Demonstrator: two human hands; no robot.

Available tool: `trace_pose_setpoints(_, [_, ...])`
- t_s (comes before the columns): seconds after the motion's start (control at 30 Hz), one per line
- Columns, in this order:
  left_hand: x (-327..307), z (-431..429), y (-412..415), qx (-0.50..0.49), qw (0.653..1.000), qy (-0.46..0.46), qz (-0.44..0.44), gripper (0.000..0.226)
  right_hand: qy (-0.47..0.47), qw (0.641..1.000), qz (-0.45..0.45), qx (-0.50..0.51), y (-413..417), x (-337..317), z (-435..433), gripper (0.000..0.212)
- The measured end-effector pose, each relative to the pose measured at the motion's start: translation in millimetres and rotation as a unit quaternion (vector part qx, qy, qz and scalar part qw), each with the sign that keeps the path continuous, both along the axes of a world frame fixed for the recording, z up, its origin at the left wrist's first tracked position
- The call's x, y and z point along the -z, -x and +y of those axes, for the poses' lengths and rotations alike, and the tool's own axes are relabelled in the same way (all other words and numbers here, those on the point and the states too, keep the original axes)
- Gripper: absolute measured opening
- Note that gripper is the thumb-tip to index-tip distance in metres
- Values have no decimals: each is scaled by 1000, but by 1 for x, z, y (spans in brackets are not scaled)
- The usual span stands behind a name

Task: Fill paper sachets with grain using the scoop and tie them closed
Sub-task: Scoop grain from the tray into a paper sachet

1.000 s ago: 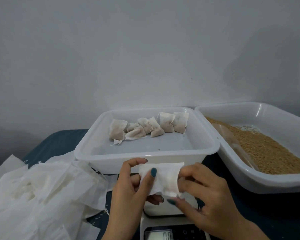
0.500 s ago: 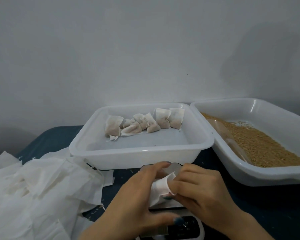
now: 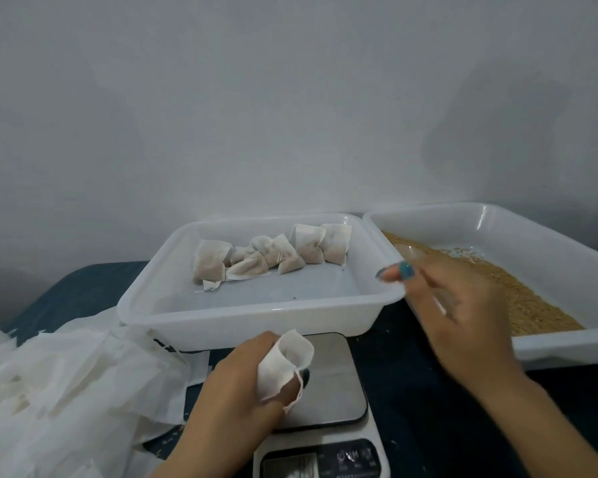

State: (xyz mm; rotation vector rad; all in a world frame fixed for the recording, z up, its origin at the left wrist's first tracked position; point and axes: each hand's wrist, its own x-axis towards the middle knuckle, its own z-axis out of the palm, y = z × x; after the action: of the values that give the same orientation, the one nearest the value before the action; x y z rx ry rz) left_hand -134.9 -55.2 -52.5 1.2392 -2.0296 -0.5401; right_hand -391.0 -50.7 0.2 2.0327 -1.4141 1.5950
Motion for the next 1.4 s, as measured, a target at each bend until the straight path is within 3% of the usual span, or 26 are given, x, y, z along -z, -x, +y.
trace_pose_setpoints(0.07, [-3,1,0,-8,1000,-2,13,18,-118,984,-18,135,38,-10,-14,20])
trace_pose_setpoints(0.17, [-4,2,2,-14,1000,-6,18,23,-380,890,53,246,88,-3,-33,10])
trace_pose_setpoints(0.23, [-6,3,3,-14,999,-17,24,18,-485,828,119,255,99,7,-42,33])
trace_pose_setpoints(0.27, [-7,4,4,-12,999,-22,26,17,-498,819,130,254,99,10,-44,42])
trace_pose_setpoints(0.37, [-8,6,4,-11,999,-27,29,22,-440,841,144,278,92,11,-42,45])
trace_pose_setpoints(0.43, [-9,7,5,-17,999,-39,25,16,-412,835,183,315,88,8,-40,52])
trace_pose_setpoints(0.53, [-10,8,6,-24,999,-42,21,27,-433,818,201,320,84,7,-42,63])
trace_pose_setpoints(0.83, [-8,9,6,-40,998,-41,-2,15,-383,839,153,355,95,-7,-37,25])
trace_pose_setpoints(0.97, [-8,9,8,-49,998,-36,-9,17,-321,811,242,426,98,-6,-30,30])
trace_pose_setpoints(1.03, [-7,9,8,-52,998,-34,-12,17,-329,788,281,438,97,-4,-29,35])
trace_pose_setpoints(1.1, [-6,9,8,-50,998,-36,-12,16,-342,787,295,421,95,-2,-27,33])
trace_pose_setpoints(1.2, [-5,8,8,-50,998,-39,-6,17,-353,818,258,374,93,-1,-26,29])
trace_pose_setpoints(1.3, [-4,8,7,-50,998,-46,-6,17,-375,850,162,333,96,3,-24,27])
trace_pose_setpoints(1.4, [-3,7,6,-45,998,-45,-13,21,-357,861,109,345,103,6,-24,30])
